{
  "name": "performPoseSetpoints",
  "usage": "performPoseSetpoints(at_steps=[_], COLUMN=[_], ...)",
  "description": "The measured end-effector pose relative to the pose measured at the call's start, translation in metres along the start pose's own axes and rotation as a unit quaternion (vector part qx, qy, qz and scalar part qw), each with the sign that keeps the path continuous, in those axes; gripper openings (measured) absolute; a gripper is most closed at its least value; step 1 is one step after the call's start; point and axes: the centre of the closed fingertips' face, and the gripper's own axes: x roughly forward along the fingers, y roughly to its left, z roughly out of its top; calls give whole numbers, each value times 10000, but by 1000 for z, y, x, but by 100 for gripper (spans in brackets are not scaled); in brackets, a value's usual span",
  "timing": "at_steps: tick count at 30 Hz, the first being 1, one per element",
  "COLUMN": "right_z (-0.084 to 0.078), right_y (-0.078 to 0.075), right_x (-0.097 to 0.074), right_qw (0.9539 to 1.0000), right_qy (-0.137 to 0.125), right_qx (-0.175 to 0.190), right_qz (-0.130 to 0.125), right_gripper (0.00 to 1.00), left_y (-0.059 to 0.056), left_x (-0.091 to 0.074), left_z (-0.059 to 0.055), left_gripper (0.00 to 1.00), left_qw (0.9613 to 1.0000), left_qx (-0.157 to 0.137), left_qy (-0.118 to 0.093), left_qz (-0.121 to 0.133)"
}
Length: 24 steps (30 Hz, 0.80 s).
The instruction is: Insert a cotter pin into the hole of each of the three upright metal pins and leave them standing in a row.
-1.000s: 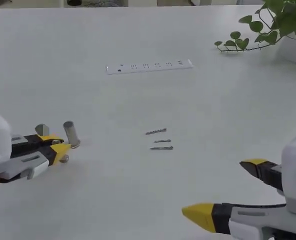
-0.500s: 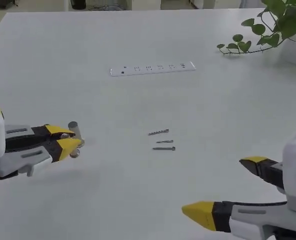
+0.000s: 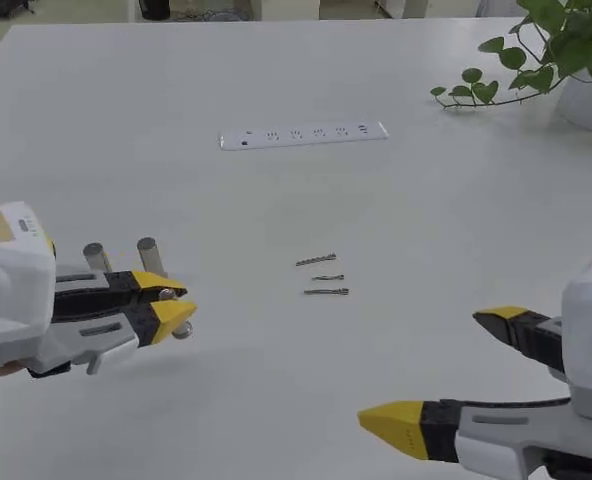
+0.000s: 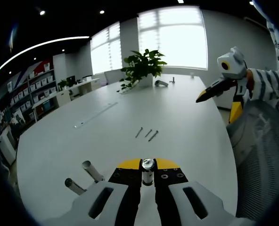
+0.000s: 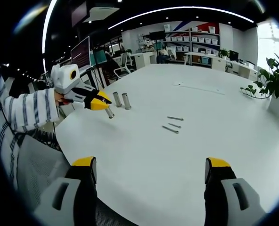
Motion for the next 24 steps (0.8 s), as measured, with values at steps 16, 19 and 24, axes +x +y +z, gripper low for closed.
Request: performPoseSetpoints(at_steps=[16,19,24], right_z=[4,3,3], right_y=[4,5,9], right_x=[-2,-1,1], right_qw=[9999,10000,9999], right_qy=[-93,-67,-27], right_qx=[-3,-28,-77], right_qz=[42,42,110], right_gripper=[98,98,98], left_y=[-28,-32,-38], left_x=[9,10,13], left_z=[-15,-19,-24], left_gripper=[5,5,5], left_qw=[9997,9996,9993], left_qx=[-62,-74,-34], left_qy=[162,199,274], left_qz=[-187,-208,-267])
